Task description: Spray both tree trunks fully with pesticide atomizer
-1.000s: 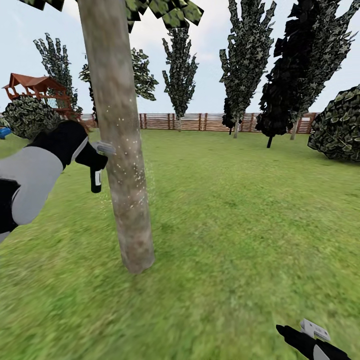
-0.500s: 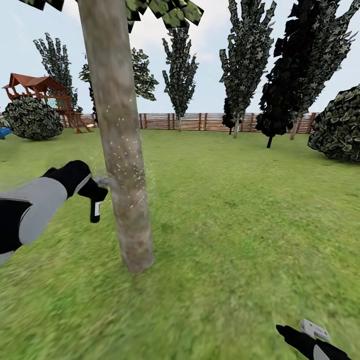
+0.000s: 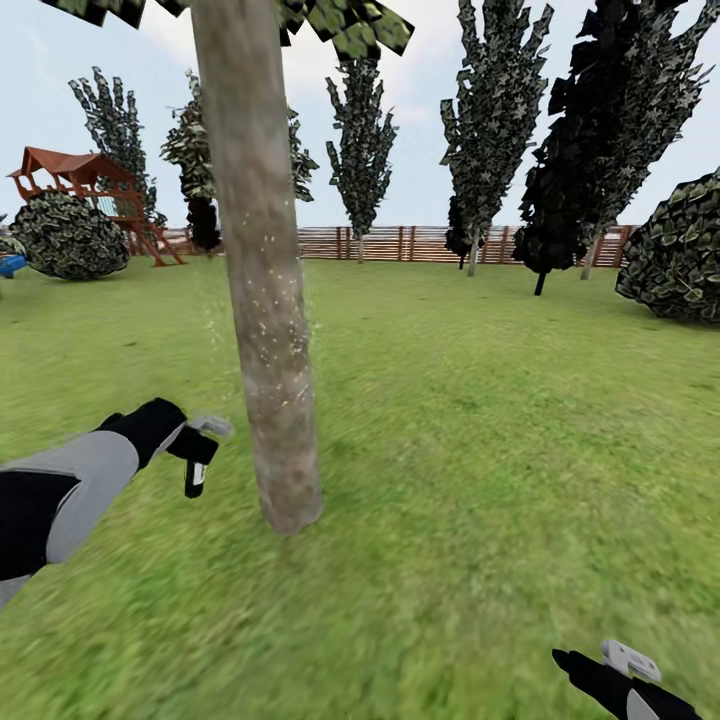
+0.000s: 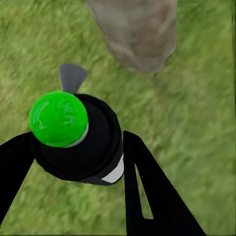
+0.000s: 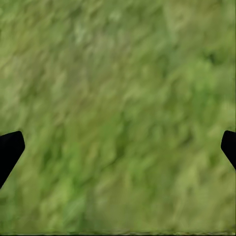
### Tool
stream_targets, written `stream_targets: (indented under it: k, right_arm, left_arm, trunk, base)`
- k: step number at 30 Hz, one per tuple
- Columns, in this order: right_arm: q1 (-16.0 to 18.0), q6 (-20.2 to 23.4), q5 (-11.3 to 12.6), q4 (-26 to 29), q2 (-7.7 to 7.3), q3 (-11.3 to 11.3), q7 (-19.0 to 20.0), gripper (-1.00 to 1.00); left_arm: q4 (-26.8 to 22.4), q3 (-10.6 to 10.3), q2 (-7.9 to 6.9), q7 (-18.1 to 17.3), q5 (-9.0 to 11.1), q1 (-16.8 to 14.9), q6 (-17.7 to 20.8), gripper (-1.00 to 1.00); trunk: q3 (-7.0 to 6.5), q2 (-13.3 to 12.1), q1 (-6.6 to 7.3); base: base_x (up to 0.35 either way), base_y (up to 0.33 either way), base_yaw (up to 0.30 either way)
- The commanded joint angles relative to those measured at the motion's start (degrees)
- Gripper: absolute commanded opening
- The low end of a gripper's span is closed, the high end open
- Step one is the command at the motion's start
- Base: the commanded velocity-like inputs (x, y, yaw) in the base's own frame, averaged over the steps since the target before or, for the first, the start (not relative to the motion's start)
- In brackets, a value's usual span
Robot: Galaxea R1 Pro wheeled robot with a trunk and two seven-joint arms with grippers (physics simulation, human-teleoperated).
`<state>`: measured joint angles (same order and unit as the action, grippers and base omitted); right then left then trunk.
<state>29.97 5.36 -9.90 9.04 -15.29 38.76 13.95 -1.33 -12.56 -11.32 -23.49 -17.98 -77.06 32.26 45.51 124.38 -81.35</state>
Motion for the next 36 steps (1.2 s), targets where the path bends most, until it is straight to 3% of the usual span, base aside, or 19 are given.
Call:
stream_targets:
  k: [1,4,5,6,14,20,23,24,25,27,29,34,36]
  right_arm:
    - [0.00,0.00,-0.02,0.01,0.00,0.00,-0.01,1.00]
    - [0.00,0.00,0.00,0.01,0.00,0.00,-0.03,1.00]
    - [0.00,0.00,-0.02,0.00,0.00,0.00,-0.02,1.00]
    - [0.00,0.00,-0.03,-0.04,0.00,0.00,-0.02,1.00]
    - [0.00,0.00,-0.03,-0.04,0.00,0.00,-0.02,1.00]
    - [0.00,0.00,-0.03,-0.04,0.00,0.00,0.01,1.00]
    - [0.00,0.00,-0.03,0.00,0.00,0.00,-0.02,1.00]
    - [0.00,0.00,-0.03,0.01,0.00,0.00,-0.02,1.00]
    - [0.00,0.00,-0.03,0.00,0.00,0.00,-0.01,1.00]
    - [0.00,0.00,-0.03,0.01,0.00,0.00,-0.03,1.00]
    - [0.00,0.00,-0.03,0.01,0.00,0.00,-0.06,1.00]
    - [0.00,0.00,-0.03,-0.01,0.00,0.00,-0.06,1.00]
    - [0.00,0.00,0.01,-0.06,0.00,-0.03,-0.06,1.00]
  left_arm:
    - [0.00,-0.10,-0.01,0.06,0.30,0.96,-3.04,-1.00]
    - [0.01,0.01,-0.02,0.21,3.78,1.54,-4.97,-1.00]
    - [0.01,0.00,-0.02,0.38,6.42,1.72,-5.24,-1.00]
    - [-0.01,0.05,-0.07,0.43,7.38,1.78,-5.31,-1.00]
    - [-0.08,0.07,-0.18,0.46,8.06,1.83,-5.37,-1.00]
    - [-0.01,0.07,-0.35,0.49,8.23,2.29,-5.56,-1.00]
    - [0.01,0.14,-0.89,3.25,8.81,4.50,-9.55,-1.00]
    - [0.01,0.15,-1.11,5.61,10.34,5.37,-10.57,-1.00]
    - [-0.02,0.13,-1.25,9.38,14.07,7.37,-11.69,-1.00]
    - [0.00,0.09,-1.37,12.66,18.34,9.43,-14.96,-1.00]
    - [0.01,0.12,-1.86,13.58,19.90,11.80,-17.40,-1.00]
    - [0.01,0.14,-5.65,13.86,20.92,15.23,-21.18,-1.00]
    - [0.01,0.15,-6.91,13.84,23.72,17.17,-23.08,-1.00]
  trunk:
    - [-0.01,0.01,0.01]
    - [-0.01,0.01,0.01]
    - [-0.01,0.01,0.01]
    - [-0.01,0.01,0.01]
    - [-0.01,0.01,0.01]
    - [-0.01,0.01,0.01]
    - [-0.01,0.01,0.01]
    - [-0.01,0.01,0.01]
    - [-0.01,0.01,0.01]
    - [-0.01,0.01,0.01]
    - [-0.01,0.01,0.01]
    - [-0.01,0.01,0.01]
    - [-0.01,0.01,0.01]
  base:
    - [-0.217,0.246,0.000]
    - [-0.190,0.259,0.000]
    - [-0.177,0.266,-0.084]
    - [-0.160,0.274,-0.192]
    - [-0.059,0.303,-0.264]
    - [0.000,0.074,-0.276]
    - [0.000,0.233,-0.276]
    - [0.000,0.295,-0.276]
    - [0.000,0.307,-0.275]
    - [0.000,0.313,-0.261]
    - [0.000,0.315,-0.220]
    - [-0.008,0.316,-0.035]
    - [-0.063,0.316,-0.002]
